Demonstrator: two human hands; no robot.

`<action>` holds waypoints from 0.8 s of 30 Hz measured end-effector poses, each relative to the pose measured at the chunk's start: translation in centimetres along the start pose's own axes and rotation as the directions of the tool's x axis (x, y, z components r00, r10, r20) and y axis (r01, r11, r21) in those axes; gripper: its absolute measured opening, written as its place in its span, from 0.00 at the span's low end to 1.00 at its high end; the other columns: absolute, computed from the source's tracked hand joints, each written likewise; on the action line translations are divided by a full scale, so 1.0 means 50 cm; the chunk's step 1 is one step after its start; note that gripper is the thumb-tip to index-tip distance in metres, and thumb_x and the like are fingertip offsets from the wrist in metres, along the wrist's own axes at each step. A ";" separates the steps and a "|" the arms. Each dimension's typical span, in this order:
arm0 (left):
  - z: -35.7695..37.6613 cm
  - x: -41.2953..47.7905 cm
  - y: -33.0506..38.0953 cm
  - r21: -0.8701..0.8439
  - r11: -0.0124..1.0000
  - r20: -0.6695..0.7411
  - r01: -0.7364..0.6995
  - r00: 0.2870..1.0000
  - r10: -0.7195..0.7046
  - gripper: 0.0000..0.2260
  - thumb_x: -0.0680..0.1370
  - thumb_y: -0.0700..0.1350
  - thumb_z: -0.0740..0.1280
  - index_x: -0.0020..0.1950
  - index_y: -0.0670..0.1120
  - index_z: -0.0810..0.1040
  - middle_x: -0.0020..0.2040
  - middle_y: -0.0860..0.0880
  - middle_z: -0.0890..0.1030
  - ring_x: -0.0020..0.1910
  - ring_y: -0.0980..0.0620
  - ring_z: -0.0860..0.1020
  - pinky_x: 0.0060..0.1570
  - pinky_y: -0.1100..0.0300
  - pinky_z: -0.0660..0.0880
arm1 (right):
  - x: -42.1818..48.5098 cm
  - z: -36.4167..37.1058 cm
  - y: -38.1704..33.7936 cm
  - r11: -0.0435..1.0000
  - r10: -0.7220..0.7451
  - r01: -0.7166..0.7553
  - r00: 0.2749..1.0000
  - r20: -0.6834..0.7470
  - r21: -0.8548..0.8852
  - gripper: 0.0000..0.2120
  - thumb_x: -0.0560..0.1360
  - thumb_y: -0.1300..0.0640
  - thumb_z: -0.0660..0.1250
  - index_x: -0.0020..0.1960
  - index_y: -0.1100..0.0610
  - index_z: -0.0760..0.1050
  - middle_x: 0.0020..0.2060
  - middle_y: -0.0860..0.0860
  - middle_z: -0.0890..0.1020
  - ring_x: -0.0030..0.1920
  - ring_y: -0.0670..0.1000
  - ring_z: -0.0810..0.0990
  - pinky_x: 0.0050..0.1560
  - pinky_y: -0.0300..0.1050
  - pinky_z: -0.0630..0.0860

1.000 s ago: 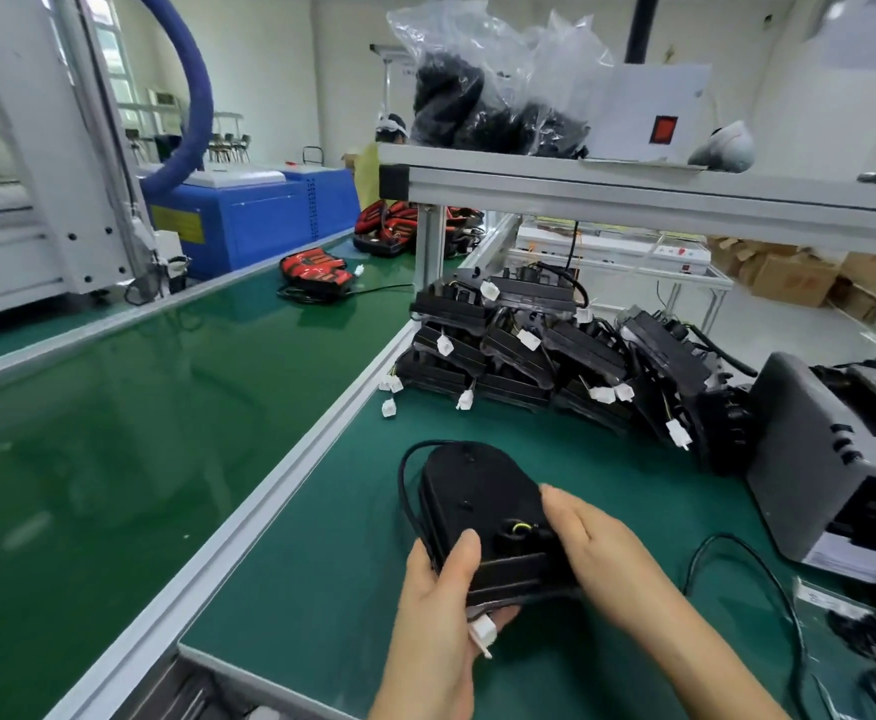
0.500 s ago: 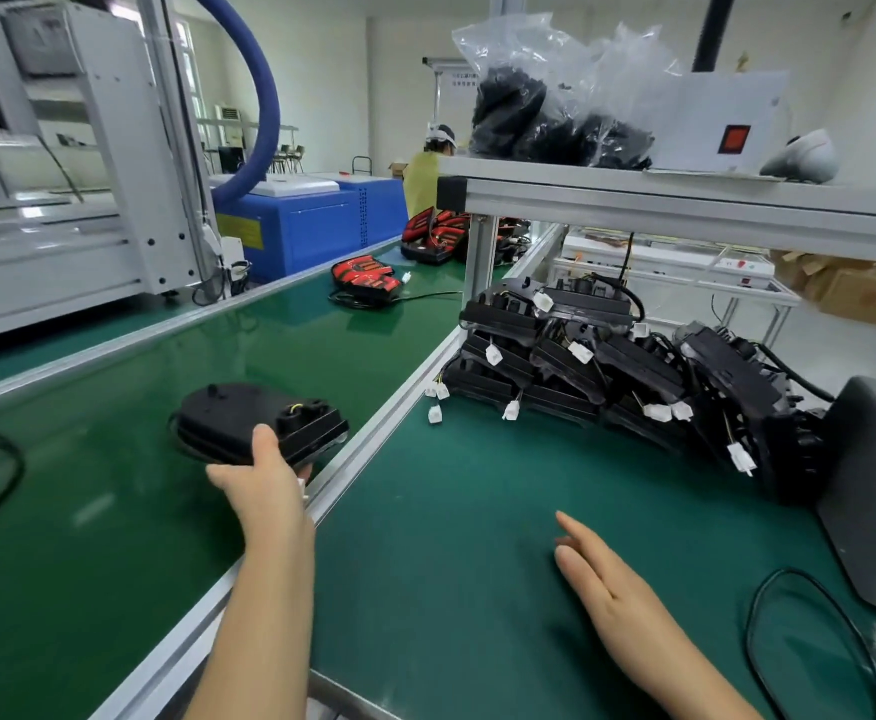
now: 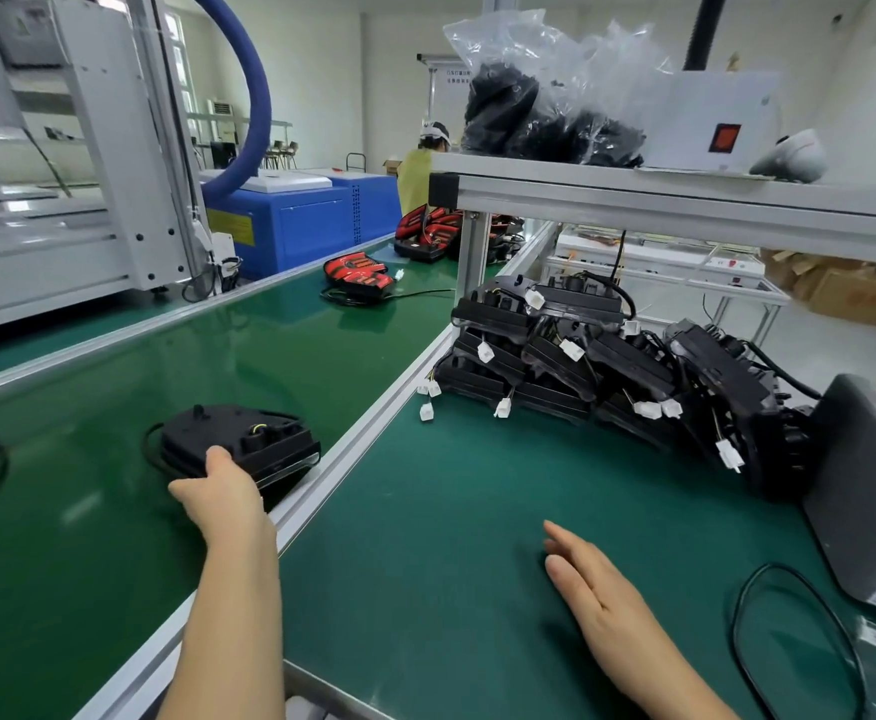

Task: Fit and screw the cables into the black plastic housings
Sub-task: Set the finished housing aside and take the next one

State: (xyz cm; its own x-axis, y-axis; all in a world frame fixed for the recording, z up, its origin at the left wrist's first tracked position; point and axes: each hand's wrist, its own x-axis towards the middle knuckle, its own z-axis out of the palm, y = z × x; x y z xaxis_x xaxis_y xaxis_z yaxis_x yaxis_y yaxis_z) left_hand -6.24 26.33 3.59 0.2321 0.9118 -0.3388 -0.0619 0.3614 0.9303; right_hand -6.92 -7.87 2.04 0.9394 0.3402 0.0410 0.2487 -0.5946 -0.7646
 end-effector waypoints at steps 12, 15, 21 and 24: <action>-0.009 -0.014 -0.030 0.034 0.993 -0.066 -0.115 0.991 0.117 0.26 0.78 0.49 0.56 0.73 0.41 0.57 0.72 0.41 0.63 0.66 0.40 0.68 0.58 0.49 0.65 | -0.002 0.001 0.007 1.000 -0.019 0.019 1.000 -0.012 -0.003 0.17 0.80 0.47 0.57 0.68 0.37 0.64 0.59 0.32 0.72 0.64 0.33 0.67 0.64 0.34 0.62; -0.015 -0.012 -0.031 0.029 0.993 -0.076 -0.113 0.990 0.115 0.26 0.78 0.50 0.56 0.73 0.40 0.57 0.72 0.39 0.63 0.66 0.38 0.68 0.61 0.45 0.66 | 0.000 0.001 0.005 1.000 -0.026 0.026 1.000 -0.017 -0.010 0.16 0.80 0.48 0.58 0.67 0.38 0.65 0.59 0.34 0.72 0.64 0.34 0.68 0.63 0.34 0.62; -0.016 -0.020 -0.025 0.081 0.988 -0.050 -0.133 0.989 0.137 0.29 0.80 0.49 0.57 0.75 0.36 0.52 0.73 0.35 0.59 0.71 0.36 0.61 0.68 0.43 0.61 | -0.002 0.000 0.006 1.000 -0.027 0.026 0.999 -0.026 -0.009 0.15 0.80 0.51 0.59 0.65 0.40 0.67 0.60 0.35 0.73 0.64 0.37 0.69 0.65 0.36 0.62; -0.019 -0.028 -0.017 0.089 0.988 -0.052 -0.126 0.990 0.131 0.31 0.81 0.49 0.57 0.77 0.37 0.45 0.77 0.38 0.52 0.75 0.39 0.54 0.71 0.46 0.54 | -0.001 -0.001 0.004 1.000 -0.021 0.020 1.000 -0.022 -0.014 0.16 0.79 0.52 0.59 0.66 0.43 0.69 0.61 0.37 0.74 0.64 0.39 0.69 0.63 0.36 0.61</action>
State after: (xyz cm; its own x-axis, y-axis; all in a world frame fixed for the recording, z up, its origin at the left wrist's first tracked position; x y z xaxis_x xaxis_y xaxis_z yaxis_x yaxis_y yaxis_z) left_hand -7.43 24.92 3.13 0.1712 0.9602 -0.2206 -0.0043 0.2246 0.9744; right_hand -6.94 -8.02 1.92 0.9390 0.3364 0.0710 0.2711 -0.5976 -0.7546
